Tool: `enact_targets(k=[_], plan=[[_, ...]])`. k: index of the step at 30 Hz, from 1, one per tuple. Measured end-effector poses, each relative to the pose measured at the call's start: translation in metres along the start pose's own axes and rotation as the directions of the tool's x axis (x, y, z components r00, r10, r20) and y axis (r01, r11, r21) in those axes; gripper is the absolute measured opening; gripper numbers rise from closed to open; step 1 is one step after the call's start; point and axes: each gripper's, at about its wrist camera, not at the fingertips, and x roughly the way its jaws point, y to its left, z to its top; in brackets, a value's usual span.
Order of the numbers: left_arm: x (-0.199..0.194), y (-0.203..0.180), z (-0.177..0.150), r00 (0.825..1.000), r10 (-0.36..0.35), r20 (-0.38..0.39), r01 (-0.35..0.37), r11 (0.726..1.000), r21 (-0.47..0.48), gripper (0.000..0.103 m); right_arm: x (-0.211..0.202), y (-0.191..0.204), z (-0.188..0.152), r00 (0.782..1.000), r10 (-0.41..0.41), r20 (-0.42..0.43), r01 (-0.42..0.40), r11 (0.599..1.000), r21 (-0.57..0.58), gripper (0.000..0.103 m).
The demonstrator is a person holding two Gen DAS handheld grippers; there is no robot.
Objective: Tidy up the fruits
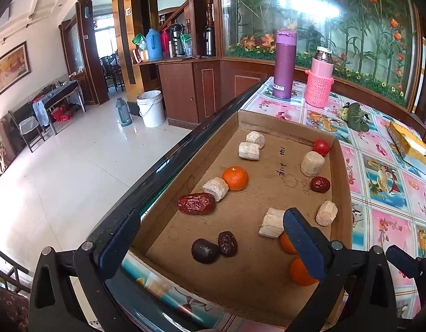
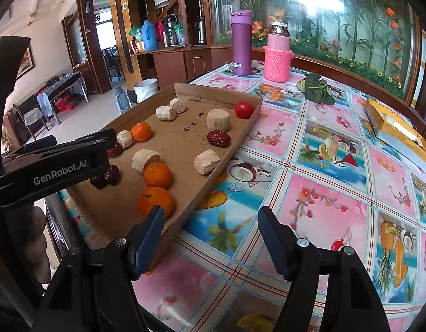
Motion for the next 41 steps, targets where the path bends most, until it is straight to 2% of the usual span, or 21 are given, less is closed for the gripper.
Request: enact_targets(k=[30, 37, 41], plan=[[0.006, -0.009, -0.005, 1.0, -0.009, -0.017, 0.01, 1.0, 0.016, 0.103, 0.002, -0.001, -0.003, 1.0, 0.006, -0.001, -0.006, 1.0, 0.004, 0.075], [0.006, -0.023, -0.008, 1.0, 0.0, 0.002, 0.0, 0.999, 0.048, 0.103, 0.001, -0.005, -0.005, 1.0, 0.012, 0.008, -0.012, 1.0, 0.013, 0.075], [0.005, -0.032, -0.001, 1.0, -0.013, -0.014, 0.014, 0.997, 0.072, 0.103, -0.002, -0.012, -0.004, 1.0, 0.012, 0.013, -0.013, 0.999, 0.029, 0.077]])
